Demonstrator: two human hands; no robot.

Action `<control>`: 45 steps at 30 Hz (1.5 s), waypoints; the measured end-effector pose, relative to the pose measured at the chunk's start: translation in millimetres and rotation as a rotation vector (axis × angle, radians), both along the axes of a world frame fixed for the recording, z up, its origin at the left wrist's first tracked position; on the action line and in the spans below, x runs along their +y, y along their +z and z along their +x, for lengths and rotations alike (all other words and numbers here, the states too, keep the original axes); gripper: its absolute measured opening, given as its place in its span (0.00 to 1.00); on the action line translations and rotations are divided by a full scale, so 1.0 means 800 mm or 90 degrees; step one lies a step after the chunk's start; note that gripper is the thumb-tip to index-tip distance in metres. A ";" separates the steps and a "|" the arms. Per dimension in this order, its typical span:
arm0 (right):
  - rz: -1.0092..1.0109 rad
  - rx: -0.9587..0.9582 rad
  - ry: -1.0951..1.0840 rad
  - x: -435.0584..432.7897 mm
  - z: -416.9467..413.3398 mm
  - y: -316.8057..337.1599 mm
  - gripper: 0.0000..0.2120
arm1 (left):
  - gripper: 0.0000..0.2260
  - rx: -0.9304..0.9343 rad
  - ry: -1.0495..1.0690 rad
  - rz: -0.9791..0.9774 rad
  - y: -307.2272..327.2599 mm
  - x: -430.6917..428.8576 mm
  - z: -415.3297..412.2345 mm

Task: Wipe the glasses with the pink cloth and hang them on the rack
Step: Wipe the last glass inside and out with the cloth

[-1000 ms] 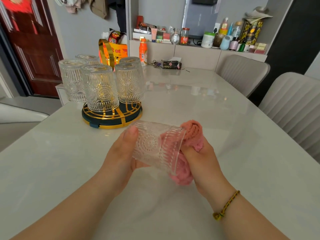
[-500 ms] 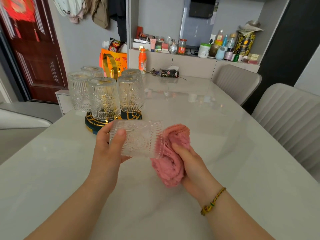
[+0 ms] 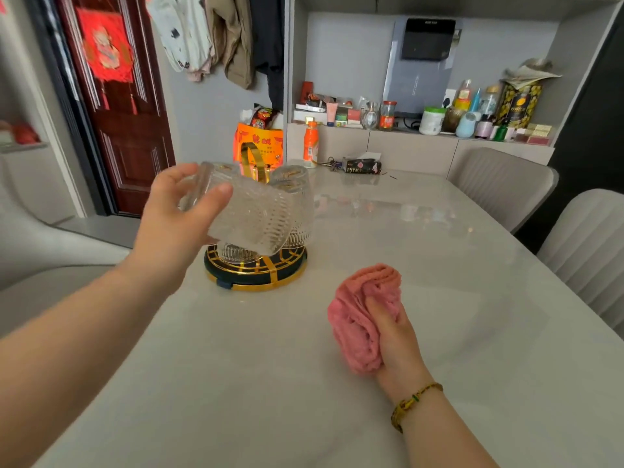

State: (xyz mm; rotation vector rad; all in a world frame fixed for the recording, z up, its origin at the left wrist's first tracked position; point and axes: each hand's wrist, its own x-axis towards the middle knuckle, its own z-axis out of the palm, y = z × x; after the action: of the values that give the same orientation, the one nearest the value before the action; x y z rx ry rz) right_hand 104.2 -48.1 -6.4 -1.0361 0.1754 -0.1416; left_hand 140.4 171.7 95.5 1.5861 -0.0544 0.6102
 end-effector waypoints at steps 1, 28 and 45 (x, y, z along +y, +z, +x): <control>0.005 0.000 0.011 -0.002 0.002 0.000 0.10 | 0.22 -0.014 0.010 0.023 0.018 -0.005 0.010; 0.058 0.067 0.130 -0.013 0.034 -0.025 0.30 | 0.30 0.114 0.134 0.534 0.135 -0.084 0.222; 0.009 0.077 0.098 -0.006 0.035 -0.030 0.53 | 0.33 0.247 0.146 0.611 0.131 -0.064 0.257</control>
State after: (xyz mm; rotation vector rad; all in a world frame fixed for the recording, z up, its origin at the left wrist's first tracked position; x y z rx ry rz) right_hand 132.0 -53.1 -30.7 -1.0407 0.2055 0.0612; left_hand 346.0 120.5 199.9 2.6476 0.1513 0.4529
